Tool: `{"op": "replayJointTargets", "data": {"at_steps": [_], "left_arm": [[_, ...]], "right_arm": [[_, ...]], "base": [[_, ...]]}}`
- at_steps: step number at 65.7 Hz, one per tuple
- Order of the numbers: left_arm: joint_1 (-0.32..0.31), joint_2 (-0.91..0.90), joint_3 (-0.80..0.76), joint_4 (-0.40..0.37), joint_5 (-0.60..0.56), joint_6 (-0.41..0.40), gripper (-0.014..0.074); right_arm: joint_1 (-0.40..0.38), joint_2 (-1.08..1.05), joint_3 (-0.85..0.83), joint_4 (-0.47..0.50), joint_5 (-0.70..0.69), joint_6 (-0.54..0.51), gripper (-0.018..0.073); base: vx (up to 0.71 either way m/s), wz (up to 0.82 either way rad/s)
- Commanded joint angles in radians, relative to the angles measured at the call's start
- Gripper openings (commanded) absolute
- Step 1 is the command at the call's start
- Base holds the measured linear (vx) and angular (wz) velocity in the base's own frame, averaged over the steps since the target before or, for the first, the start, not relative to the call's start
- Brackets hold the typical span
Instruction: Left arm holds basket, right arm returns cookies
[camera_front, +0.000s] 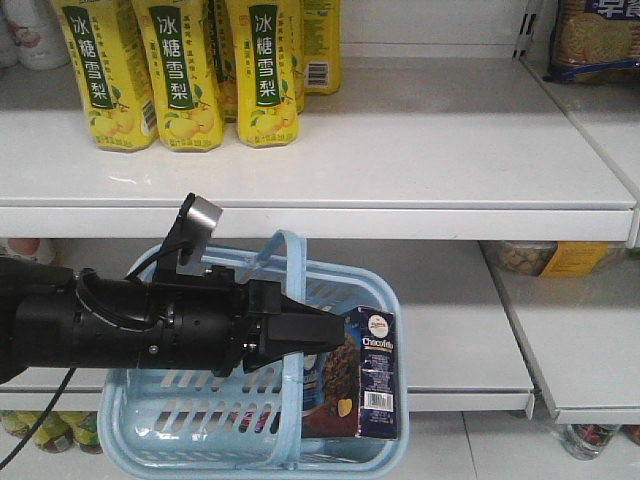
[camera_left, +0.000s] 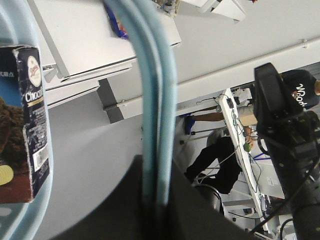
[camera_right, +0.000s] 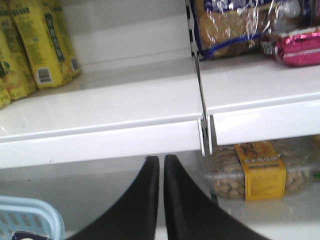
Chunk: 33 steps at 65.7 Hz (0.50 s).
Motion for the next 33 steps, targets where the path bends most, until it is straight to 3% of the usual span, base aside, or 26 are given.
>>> {"op": "replayJointTargets", "data": {"at_steps": [1,10,33], "left_arm": [[-0.006,-0.039,-0.040,-0.116,0.057,0.018,-0.0003],[-0.006,-0.039,-0.040,-0.116,0.057,0.018,-0.0003],[-0.006,-0.039,-0.040,-0.116,0.057,0.018,-0.0003]], "right_arm": [[-0.006,0.071,-0.032,0.010,-0.042,-0.011,-0.0006],[-0.006,0.126,-0.032,0.056,-0.043,-0.007,-0.0006],[-0.006,0.155,-0.032,0.054,-0.036,-0.011,0.0010]], "base": [[0.00,0.00],[0.00,0.00],[0.00,0.00]]}}
